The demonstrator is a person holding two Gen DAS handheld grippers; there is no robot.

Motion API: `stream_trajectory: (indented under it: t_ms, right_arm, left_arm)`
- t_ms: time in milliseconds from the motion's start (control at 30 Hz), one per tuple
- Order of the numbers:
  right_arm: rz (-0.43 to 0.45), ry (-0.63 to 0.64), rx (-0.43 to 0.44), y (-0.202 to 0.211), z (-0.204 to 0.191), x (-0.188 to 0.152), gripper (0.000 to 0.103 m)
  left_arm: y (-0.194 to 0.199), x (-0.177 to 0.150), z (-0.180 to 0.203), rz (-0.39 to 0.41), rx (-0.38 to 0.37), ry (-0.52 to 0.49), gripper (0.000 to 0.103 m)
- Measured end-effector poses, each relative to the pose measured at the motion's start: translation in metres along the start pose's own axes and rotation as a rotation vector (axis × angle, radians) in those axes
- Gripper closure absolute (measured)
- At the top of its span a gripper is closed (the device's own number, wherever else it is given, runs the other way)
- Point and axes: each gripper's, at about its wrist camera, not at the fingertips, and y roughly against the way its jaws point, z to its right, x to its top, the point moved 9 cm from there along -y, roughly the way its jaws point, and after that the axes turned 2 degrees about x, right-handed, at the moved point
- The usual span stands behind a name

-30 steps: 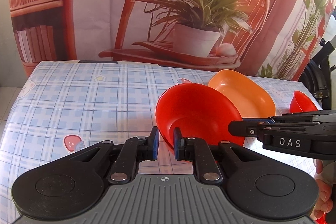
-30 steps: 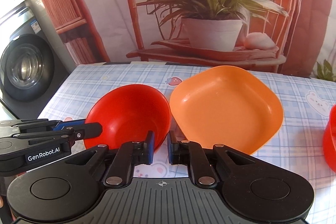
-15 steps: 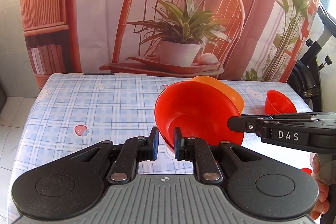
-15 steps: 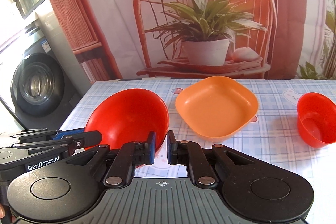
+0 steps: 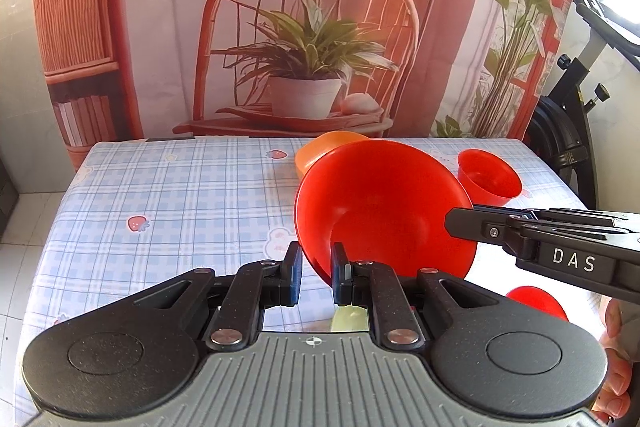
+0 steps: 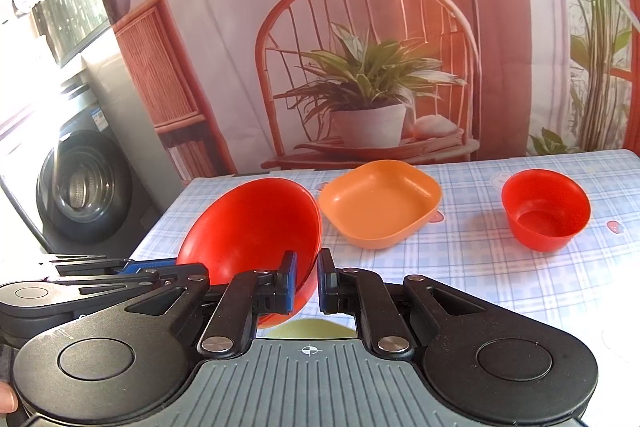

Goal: Organize plates and bowls

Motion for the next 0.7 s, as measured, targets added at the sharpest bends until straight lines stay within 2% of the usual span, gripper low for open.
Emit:
stream_trajectory:
  t_ms: [433, 700]
  right_arm:
    - [0.014, -0.072, -0.039, 0.048, 0.05, -0.033, 0.093]
    - [0.006, -0.154, -0.065, 0.075, 0.089, -0.05, 0.093]
  left_arm:
    - [0.006, -0.023, 0.059, -0.035, -0.051, -0.071, 0.087]
    - [0.0, -0.039, 0.101, -0.07, -0.121, -0.109, 0.087]
